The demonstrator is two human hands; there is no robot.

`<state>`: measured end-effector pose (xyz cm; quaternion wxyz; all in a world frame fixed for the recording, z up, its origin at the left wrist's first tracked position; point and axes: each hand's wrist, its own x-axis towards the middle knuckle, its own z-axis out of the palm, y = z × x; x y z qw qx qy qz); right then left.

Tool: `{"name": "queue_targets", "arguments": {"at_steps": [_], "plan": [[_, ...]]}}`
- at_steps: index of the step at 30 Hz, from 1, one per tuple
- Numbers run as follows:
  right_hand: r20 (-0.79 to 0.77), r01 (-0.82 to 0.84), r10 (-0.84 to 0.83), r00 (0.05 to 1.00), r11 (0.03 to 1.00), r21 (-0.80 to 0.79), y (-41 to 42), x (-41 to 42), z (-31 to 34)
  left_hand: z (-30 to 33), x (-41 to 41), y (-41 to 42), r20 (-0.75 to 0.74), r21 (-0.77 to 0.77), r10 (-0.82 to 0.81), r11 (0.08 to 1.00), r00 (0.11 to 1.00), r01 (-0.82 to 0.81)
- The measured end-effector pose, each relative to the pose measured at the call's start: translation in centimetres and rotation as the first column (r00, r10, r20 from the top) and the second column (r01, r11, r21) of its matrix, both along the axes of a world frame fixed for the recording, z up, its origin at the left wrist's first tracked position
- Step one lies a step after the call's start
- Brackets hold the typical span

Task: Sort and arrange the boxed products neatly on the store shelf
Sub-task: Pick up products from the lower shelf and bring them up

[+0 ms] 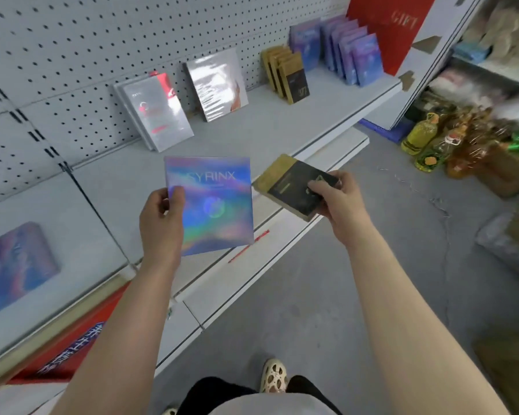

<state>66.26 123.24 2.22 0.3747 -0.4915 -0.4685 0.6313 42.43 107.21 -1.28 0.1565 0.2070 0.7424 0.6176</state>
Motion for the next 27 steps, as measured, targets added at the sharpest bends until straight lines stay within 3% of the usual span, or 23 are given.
{"name": "queue_targets", "arguments": {"at_steps": [4, 7, 11, 24, 27], "plan": [[0.088, 0.063, -0.063, 0.994, 0.998, 0.008, 6.4, 2.9, 0.0, 0.3, 3.1, 6.4, -0.003, 0.002, 0.011, 1.000, 1.000, -0.011], [0.042, 0.070, -0.070, 0.997, 0.998, -0.007, 11.1, 4.0, -0.3, 0.4, 4.0, 11.0, -0.014, -0.008, 0.014, 1.000, 1.000, -0.014], [0.034, -0.047, 0.048, 0.998, 0.998, -0.037, 18.0, 3.8, -0.7, -0.1, 3.9, 18.2, 0.010, 0.001, 0.046, 0.999, 0.999, -0.046], [0.151, -0.165, 0.166, 0.974, 0.986, -0.022, 42.3, -1.2, -0.8, 0.2, 0.4, 40.4, 0.058, 0.023, 0.135, 0.990, 0.989, -0.137], [0.184, -0.259, 0.239, 0.953, 0.961, 0.095, 47.8, -3.0, -1.4, -0.1, -0.2, 43.2, 0.070, 0.027, 0.197, 0.980, 0.978, -0.199]]}}
